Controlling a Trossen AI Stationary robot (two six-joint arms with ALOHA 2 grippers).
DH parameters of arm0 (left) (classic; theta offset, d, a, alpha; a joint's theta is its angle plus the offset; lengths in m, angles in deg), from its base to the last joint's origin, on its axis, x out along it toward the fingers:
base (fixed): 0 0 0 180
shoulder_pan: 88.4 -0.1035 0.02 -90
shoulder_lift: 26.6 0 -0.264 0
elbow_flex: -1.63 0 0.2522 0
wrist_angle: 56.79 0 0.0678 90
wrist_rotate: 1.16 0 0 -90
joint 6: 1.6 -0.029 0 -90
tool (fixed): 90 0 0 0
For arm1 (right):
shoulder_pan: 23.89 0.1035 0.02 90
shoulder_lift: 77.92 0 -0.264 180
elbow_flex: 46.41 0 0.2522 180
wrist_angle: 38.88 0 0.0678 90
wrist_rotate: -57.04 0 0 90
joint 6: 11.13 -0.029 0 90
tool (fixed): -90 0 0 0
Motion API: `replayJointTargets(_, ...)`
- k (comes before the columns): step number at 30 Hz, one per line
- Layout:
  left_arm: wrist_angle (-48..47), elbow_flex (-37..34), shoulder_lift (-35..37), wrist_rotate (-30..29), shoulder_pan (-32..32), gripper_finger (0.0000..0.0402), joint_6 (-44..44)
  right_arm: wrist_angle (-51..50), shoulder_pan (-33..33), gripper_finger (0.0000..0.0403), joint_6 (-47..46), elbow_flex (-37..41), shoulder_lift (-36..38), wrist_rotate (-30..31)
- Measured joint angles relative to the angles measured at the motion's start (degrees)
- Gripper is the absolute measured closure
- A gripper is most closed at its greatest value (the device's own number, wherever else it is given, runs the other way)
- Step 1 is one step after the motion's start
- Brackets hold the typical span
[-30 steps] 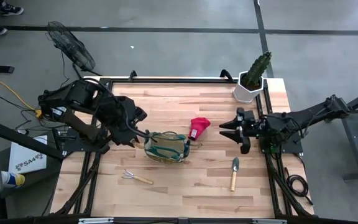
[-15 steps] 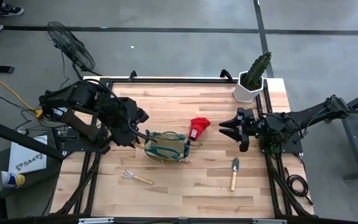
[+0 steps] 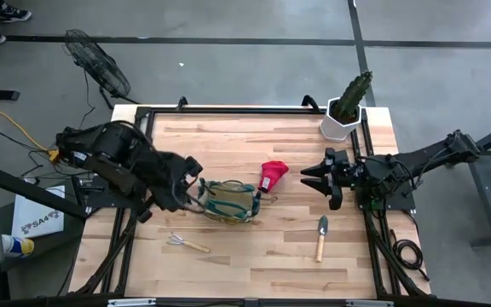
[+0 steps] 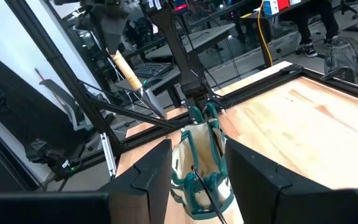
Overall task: Pick & Place Garden tools in Gardening bag
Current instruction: Put the left light brown trowel into the gardening bag
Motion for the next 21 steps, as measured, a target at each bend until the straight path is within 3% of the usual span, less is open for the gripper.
replayJointTargets(12,0.3,-0.1,-4.5,-4.8,6.0,0.0338,3.3,0.0,0.0,0.0261,0.0,0.0,0.0,0.0)
replayJointTargets(21,9.4,-10.9,-4.2,-2.9,5.9,0.0338,-0.1,0.0,0.0,0.0261,0.0,0.0,0.0,0.0)
